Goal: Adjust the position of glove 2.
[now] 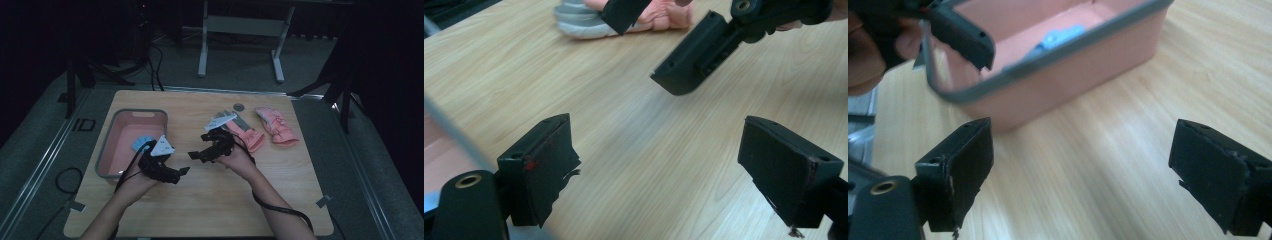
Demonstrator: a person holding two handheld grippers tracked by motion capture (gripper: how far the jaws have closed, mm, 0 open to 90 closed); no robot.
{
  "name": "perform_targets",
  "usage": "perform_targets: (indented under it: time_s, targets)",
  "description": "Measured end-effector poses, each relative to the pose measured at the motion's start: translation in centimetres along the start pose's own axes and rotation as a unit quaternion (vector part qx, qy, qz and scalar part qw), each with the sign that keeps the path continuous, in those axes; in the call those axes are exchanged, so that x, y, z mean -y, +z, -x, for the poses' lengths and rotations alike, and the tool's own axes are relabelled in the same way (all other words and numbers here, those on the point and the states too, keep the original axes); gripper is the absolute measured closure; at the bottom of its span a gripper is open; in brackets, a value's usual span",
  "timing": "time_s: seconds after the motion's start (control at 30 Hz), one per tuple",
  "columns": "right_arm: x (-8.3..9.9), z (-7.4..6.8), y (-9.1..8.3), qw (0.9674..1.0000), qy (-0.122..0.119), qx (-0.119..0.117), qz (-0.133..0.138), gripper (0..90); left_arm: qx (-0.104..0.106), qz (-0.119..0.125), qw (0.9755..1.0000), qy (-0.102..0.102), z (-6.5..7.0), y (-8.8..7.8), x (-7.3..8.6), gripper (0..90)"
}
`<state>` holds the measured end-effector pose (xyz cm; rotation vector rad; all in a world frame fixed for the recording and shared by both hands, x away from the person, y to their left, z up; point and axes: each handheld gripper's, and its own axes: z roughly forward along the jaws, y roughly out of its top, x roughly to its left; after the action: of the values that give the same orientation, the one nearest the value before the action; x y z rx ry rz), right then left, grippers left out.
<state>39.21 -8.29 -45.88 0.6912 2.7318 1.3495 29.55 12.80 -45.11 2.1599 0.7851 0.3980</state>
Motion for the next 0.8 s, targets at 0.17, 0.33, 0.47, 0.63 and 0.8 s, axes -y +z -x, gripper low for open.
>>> perform_targets:
  time_s: [0.17, 0.33, 0.47, 0.63, 0.8]
  targets:
    - [1.7, 0.9, -1.9, 0.9996, -0.004, 0.026, 0.004, 18.2, 0.006, 0.009, 0.9999, 0.007, 1.7, 1.6, -0.3, 14.2]
    - [3.2, 2.4, -4.4, 0.9984, -0.009, 0.055, 0.011, 42.9, 0.009, 0.026, 0.9996, -0.006, 2.9, 3.0, -0.1, 2.0]
    - [4.3, 3.9, -6.1, 0.9965, 0.004, 0.080, 0.024, 53.3, 0.015, 0.041, 0.9990, -0.010, 3.9, 4.0, 0.3, 2.0]
    - [5.6, 6.3, -8.0, 0.9927, 0.017, 0.118, 0.020, 60.9, 0.030, 0.069, 0.9969, -0.024, 4.9, 5.1, 1.6, 2.0]
    - [6.4, 9.3, -9.1, 0.9852, 0.035, 0.166, 0.025, 63.3, 0.046, 0.082, 0.9949, -0.037, 6.0, 6.3, 3.3, 2.1]
